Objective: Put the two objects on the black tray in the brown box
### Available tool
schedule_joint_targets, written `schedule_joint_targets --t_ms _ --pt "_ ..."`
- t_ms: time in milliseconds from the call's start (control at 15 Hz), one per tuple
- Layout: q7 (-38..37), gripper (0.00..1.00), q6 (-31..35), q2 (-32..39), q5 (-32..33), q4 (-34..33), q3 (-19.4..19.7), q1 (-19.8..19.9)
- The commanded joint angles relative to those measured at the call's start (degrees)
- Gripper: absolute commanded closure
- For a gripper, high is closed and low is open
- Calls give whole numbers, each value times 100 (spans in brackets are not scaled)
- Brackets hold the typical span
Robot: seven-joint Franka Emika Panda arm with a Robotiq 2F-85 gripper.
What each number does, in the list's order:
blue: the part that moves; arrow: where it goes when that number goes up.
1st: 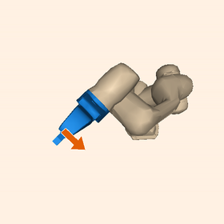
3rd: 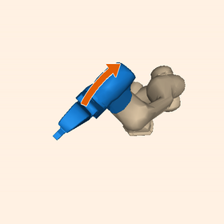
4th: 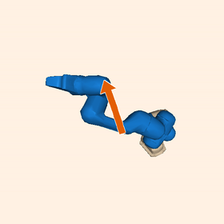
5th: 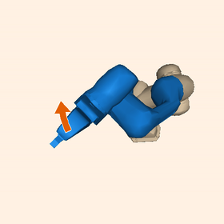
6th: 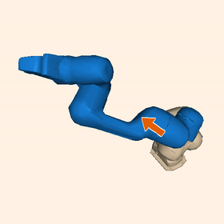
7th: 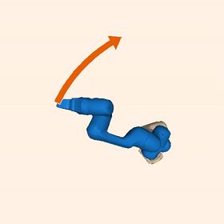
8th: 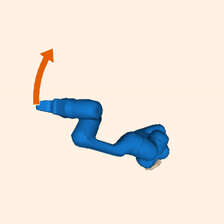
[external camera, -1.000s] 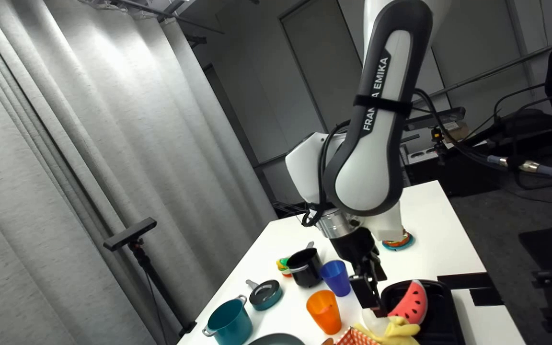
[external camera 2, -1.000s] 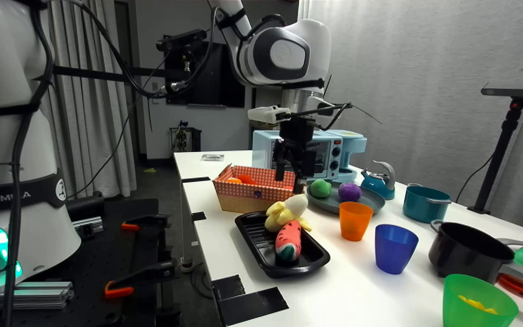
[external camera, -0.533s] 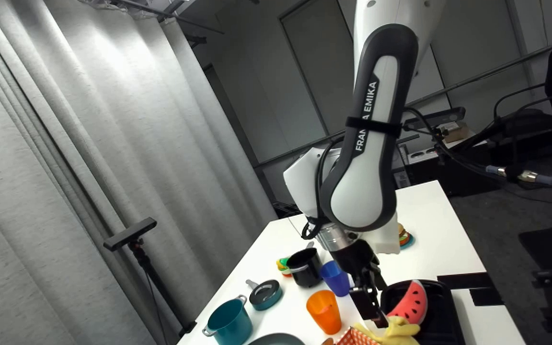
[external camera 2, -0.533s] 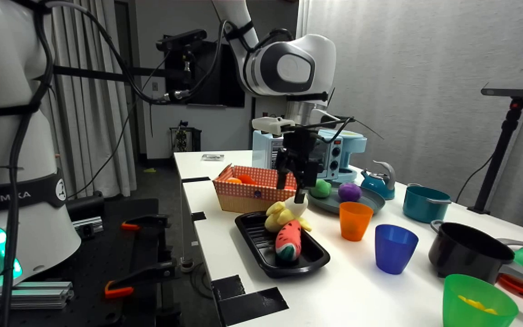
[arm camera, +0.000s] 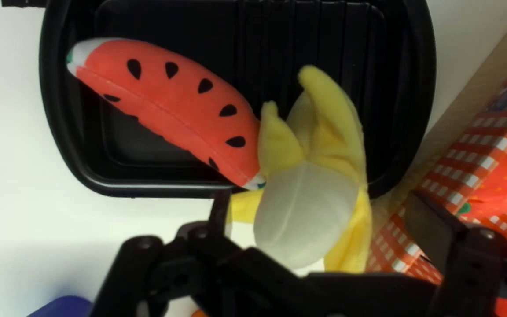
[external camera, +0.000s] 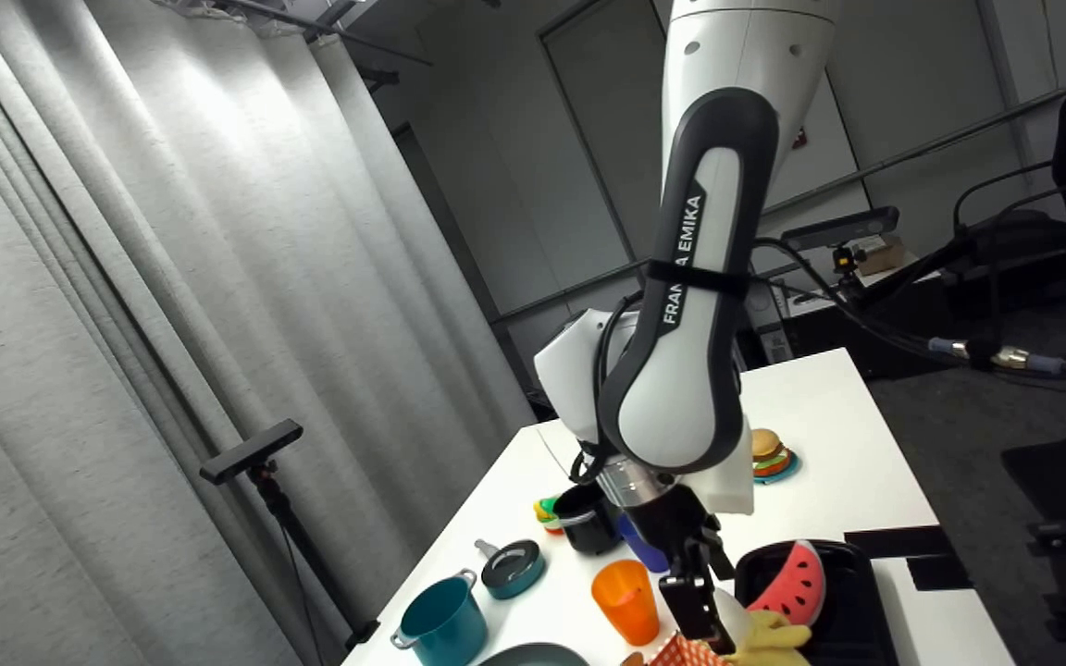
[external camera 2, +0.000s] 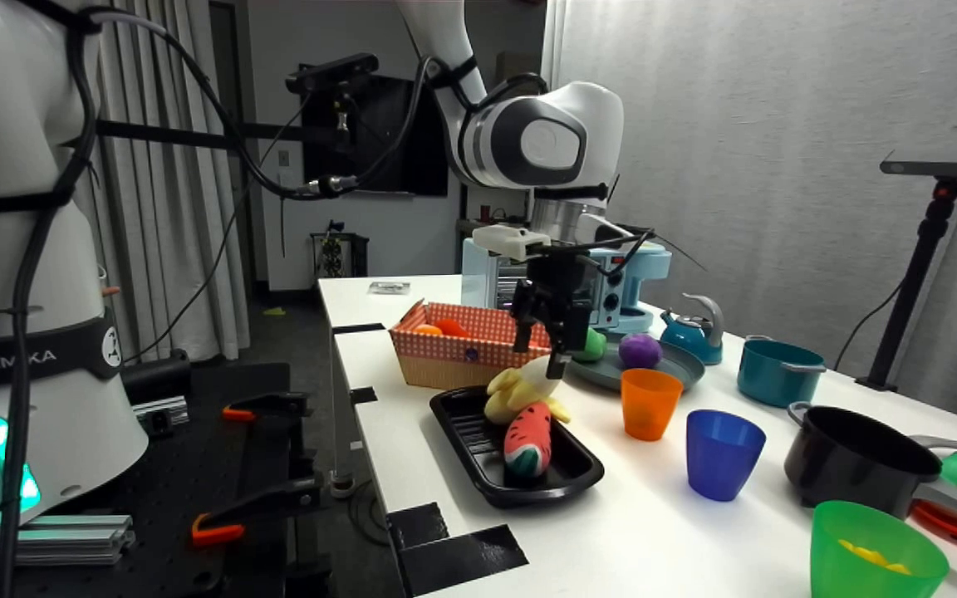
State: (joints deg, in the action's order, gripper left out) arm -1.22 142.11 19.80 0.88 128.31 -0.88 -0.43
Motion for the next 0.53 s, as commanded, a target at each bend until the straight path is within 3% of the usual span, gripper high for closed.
schedule_joint_targets --t_ms 0,333,400,467 --pt "118 0 63 272 -205 -290 -48 59" --pt "100 0 55 439 -209 -390 -44 56" --pt "94 7 52 459 -208 -400 -43 55" --pt "92 26 50 472 -203 -407 -43 52"
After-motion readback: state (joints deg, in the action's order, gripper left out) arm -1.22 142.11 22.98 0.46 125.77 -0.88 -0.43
